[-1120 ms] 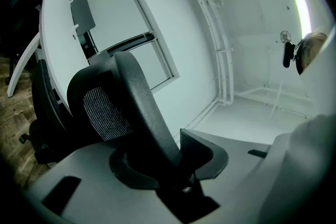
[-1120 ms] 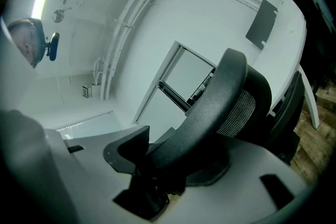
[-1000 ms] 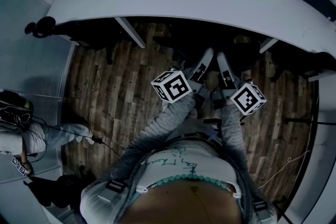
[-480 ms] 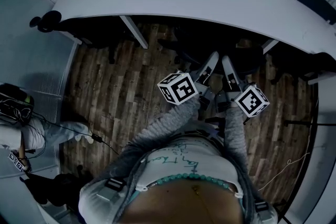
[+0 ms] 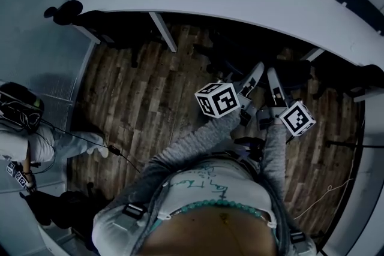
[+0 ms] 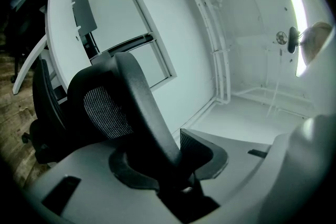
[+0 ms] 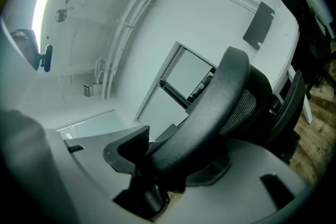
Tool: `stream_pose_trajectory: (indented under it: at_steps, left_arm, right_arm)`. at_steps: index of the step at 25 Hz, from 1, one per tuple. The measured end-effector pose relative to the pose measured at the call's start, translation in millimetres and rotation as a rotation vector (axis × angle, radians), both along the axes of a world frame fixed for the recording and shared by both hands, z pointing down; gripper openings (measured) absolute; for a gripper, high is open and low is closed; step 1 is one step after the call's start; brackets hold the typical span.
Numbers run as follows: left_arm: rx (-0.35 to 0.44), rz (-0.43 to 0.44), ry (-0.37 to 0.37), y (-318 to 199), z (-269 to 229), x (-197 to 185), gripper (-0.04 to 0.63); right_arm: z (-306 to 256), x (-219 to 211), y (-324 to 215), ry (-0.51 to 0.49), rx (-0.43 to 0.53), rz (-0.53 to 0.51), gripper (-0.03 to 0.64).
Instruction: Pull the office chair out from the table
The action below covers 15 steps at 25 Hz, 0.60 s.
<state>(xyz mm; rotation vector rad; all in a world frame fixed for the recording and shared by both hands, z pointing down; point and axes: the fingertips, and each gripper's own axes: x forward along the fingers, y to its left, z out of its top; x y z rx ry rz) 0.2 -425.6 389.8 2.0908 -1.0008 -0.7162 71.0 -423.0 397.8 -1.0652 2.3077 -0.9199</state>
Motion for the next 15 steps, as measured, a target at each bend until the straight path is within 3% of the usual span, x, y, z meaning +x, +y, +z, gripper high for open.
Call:
stream_pose_trajectory:
  at_steps: [15]
  left_arm:
    - [0.014,0.009,0.003,45.2,2.9,-0.4,0.144]
  right_arm:
    - [3.4,0.8,45.8,-0.015,0.015,0.020,0.213]
